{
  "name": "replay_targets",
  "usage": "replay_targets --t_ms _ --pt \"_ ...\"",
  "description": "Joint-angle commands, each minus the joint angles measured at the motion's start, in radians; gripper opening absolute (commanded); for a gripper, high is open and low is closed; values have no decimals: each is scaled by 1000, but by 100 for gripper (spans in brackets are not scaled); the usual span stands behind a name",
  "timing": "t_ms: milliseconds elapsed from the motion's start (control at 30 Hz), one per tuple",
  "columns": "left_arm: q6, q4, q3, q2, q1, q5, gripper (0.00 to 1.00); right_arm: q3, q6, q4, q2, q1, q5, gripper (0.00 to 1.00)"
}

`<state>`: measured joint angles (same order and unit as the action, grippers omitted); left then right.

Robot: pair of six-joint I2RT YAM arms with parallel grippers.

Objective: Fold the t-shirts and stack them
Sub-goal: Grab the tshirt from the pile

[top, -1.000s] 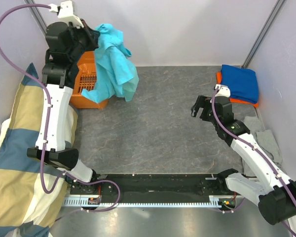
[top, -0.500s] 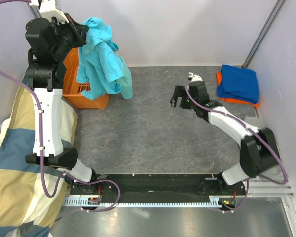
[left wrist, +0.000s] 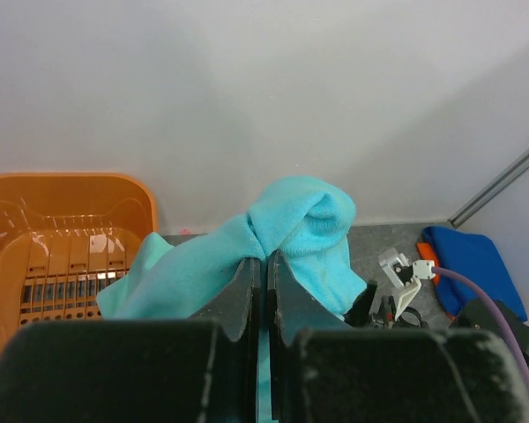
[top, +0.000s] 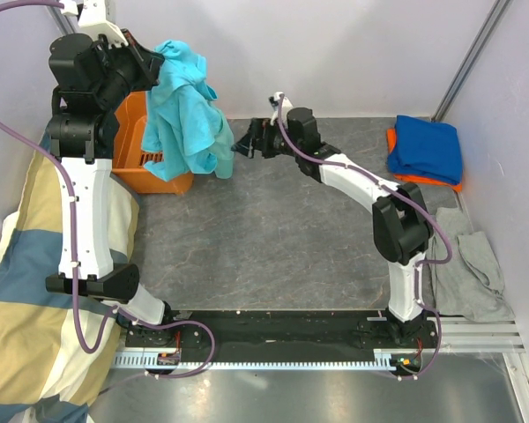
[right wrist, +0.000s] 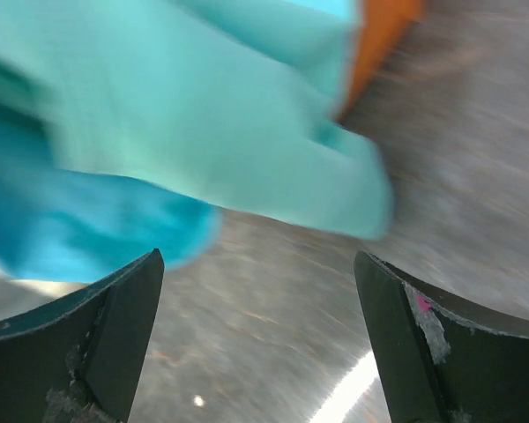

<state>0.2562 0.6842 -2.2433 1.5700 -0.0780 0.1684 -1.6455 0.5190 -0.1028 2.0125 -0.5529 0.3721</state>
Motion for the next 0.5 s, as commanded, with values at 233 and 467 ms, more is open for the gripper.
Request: replay_targets --t_ms 233,467 --pt "-31 -31 -6 -45 9 40 2 -83 222 -477 81 -68 315 98" --pt "-38 -29 16 -62 9 49 2 -178 135 -355 146 -71 181 98"
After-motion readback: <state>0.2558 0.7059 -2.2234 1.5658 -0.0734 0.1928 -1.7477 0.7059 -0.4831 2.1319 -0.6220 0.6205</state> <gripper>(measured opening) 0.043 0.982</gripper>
